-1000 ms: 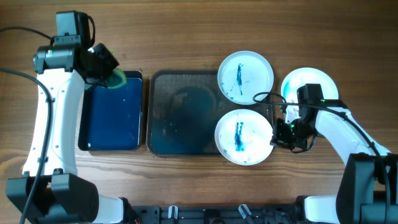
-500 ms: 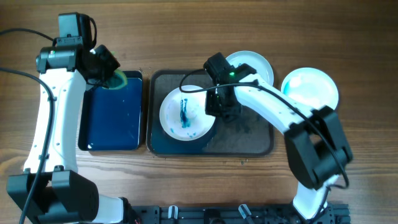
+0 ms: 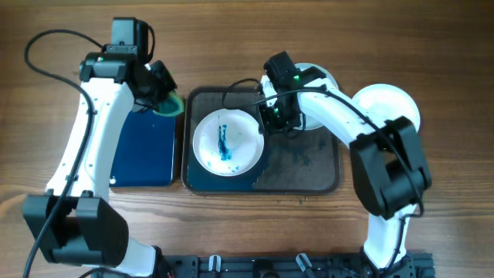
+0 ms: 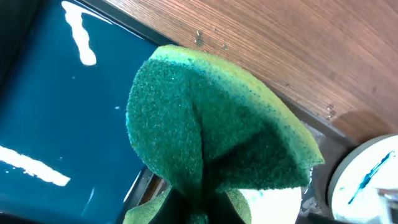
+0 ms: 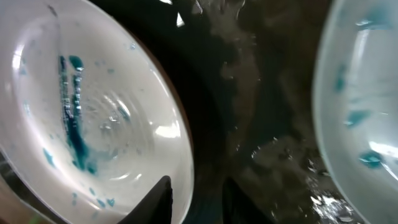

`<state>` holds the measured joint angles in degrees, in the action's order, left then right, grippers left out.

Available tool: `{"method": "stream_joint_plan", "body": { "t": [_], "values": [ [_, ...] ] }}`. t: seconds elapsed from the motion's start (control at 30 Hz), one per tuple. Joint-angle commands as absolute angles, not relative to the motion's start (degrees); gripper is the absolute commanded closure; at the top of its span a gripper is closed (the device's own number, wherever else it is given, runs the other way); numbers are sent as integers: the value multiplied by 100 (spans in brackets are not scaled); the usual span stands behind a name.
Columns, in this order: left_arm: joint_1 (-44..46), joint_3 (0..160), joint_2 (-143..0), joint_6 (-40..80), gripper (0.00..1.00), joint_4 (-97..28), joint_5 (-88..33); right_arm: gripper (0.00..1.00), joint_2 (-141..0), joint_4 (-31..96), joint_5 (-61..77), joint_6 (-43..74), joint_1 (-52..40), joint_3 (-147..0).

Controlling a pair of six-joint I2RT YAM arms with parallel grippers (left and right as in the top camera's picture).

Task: Clean dirty plates on tray and stack at the side
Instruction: 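Grasp the lower-right plate's rim with the right gripper and lift it, then scrub the held plate with the sponge in the left gripper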

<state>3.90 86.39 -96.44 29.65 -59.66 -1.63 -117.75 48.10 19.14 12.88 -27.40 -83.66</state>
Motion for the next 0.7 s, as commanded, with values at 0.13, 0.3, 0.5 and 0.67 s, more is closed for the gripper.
{"method": "stream_joint_plan", "body": {
  "t": [0.13, 0.3, 0.5, 0.67],
  "values": [
    [478, 8602, -9721, 2943, 96, -5920, -360, 92, -12160, 4744, 2309, 773, -2768, -8468],
    [482, 8514, -9762, 2943, 96, -5920, -711, 96, -12346, 4541, 2156, 602, -2762, -8471],
    [1350, 7140, -9765, 3769, 96, -5218, -910, 96, -12346, 4359, 1927, 996, -2659, -8471],
    [2187, 5725, -9765, 4895, 96, -3861, -246, 96, -12346, 4364, 1929, 1009, -2659, -8471]
  ]
}}
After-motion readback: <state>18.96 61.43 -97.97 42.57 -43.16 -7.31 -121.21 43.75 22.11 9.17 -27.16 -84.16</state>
